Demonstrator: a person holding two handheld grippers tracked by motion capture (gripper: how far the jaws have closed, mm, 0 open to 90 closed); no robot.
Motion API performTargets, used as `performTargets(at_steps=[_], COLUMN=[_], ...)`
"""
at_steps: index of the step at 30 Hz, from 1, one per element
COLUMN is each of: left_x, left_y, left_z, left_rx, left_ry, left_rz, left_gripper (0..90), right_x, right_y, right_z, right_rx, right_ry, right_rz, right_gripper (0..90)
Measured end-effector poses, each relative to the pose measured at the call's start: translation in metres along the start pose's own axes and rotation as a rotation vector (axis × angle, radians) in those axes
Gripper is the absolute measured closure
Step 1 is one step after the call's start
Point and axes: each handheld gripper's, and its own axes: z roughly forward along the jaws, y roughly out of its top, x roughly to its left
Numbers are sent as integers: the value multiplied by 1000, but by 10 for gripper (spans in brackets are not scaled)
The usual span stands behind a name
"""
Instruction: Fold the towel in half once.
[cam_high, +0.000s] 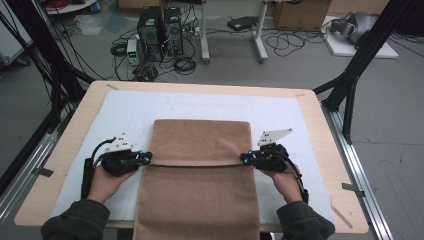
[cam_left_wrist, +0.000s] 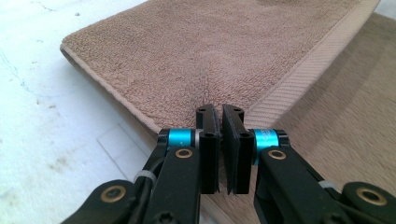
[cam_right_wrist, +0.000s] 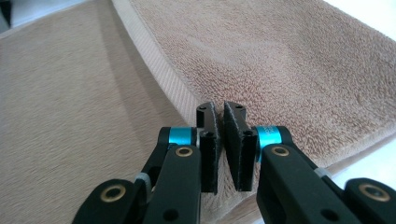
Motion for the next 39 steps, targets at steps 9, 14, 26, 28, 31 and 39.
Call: performTargets(at_steps=[9, 14, 26, 28, 31, 39], left_x=[-19, -33, -60, -58, -52, -24], left_y=[-18, -25, -40, -39, -33, -11], left_z=[-17, -28, -58, -58, -55, -26], left_rx=[-29, -27, -40, -47, -53, -50], left_ry=[-11, -7, -55, -59, -43, 25], left_rz=[-1, 37, 44, 33, 36, 43], left_gripper=[845, 844, 820, 705, 633, 536], right_x=[29, 43, 78, 77, 71, 32], right_y=[-8, -15, -23, -24, -22, -6], right_z=[-10, -14, -31, -31, -31, -19], right_rx=[-28, -28, -47, -65, -80, -37], right_ry=[25, 39, 72, 86, 84, -29], right_rz=[-42, -62, -139, -131, -111, -87], right_gripper=[842, 841, 809, 720, 645, 555])
